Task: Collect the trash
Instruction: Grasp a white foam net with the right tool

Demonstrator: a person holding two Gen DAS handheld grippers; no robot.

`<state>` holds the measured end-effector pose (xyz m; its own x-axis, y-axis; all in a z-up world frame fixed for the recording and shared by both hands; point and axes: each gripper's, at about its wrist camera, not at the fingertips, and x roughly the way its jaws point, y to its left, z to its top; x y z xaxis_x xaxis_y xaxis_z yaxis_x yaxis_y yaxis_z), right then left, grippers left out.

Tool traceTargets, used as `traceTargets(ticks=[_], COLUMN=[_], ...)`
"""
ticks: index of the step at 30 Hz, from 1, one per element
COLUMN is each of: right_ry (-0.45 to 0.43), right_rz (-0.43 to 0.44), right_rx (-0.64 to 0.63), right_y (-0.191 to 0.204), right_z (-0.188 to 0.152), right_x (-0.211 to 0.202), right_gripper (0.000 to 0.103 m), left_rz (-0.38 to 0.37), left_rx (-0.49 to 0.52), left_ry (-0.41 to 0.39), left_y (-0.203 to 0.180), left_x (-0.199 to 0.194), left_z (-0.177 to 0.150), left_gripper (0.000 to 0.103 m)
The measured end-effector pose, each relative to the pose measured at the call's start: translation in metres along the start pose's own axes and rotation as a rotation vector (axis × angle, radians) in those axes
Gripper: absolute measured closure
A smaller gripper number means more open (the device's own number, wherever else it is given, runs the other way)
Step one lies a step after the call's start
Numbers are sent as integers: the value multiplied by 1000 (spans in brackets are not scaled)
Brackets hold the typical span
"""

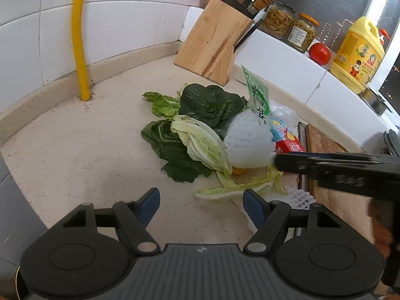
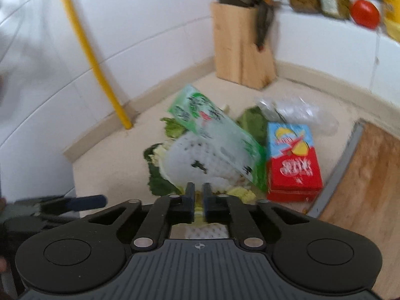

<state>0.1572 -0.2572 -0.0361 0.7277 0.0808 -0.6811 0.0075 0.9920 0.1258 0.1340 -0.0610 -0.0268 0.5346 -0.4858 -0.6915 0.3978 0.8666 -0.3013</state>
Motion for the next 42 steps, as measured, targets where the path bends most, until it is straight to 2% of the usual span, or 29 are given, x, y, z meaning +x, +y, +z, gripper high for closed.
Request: traceTargets(ticks=[2, 3, 4, 5, 7, 8, 10, 12, 13, 14, 16, 21, 25, 27, 32, 35, 37, 39, 40, 42], right_ry=[12, 17, 38, 45, 41, 35, 16, 18, 43, 71, 74, 30, -35, -58, -41, -10, 3, 16, 23, 32], right_rz=[-24, -25, -31, -24, -21, -29, -59, -90, -91, -81, -48, 22, 32, 9, -9, -6, -1, 2, 4, 7], right_rx=[-47, -63, -72, -80, -85, -92, -101, -75, -47, -2, 64, 139, 139, 140, 143, 149, 155, 157, 155, 152], right_y=[6, 8, 9, 10, 13, 14, 14, 9, 5, -2, -12, -21, -24, -28, -44, -50, -52, -54, -55, -56], right_z=[1, 2, 3, 4, 6, 8, 11, 15, 16, 17, 16, 6, 1, 0, -9, -16, -19, -21, -22, -23], right_x=[12, 19, 25, 32, 43, 49, 57, 63, 65, 65, 55, 7, -25, -36, -45, -44, -41, -39, -38, -36], right_gripper=[61, 58, 50, 40, 27, 27, 27, 35, 56, 67, 71, 73, 73, 73, 72, 72, 72, 72, 70, 67], left_rz=[10, 15, 23, 32, 48, 54, 59, 58, 52, 44, 19, -81, -136, -159, -160, -203, -217, -190, -192, -207], left_rx=[4, 4, 2, -1, -9, -14, -26, -31, -30, -26, -17, -27, -31, 61, 473, 617, 665, 686, 680, 626], left_ry=[5, 6, 6, 5, 2, 0, -2, -5, -7, -10, -13, 3, 36, 33, 31, 46, 92, 150, 175, 186], left_y=[0, 1, 3, 4, 8, 10, 13, 14, 14, 12, 9, -4, -17, -30, -69, -82, -86, -85, -83, -79], left_x=[-3, -4, -6, -9, -13, -15, -17, -19, -20, -20, -18, 5, 25, 26, 29, 38, 51, 64, 68, 66], left_z=[-3, -4, -5, -7, -10, -12, -14, -14, -14, -13, -9, 6, 12, 7, -4, 0, 5, 3, 2, 2], left_gripper=[36, 36, 36, 36, 36, 36, 36, 36, 36, 36, 35, 35, 35, 35, 35, 35, 35, 37, 37, 45])
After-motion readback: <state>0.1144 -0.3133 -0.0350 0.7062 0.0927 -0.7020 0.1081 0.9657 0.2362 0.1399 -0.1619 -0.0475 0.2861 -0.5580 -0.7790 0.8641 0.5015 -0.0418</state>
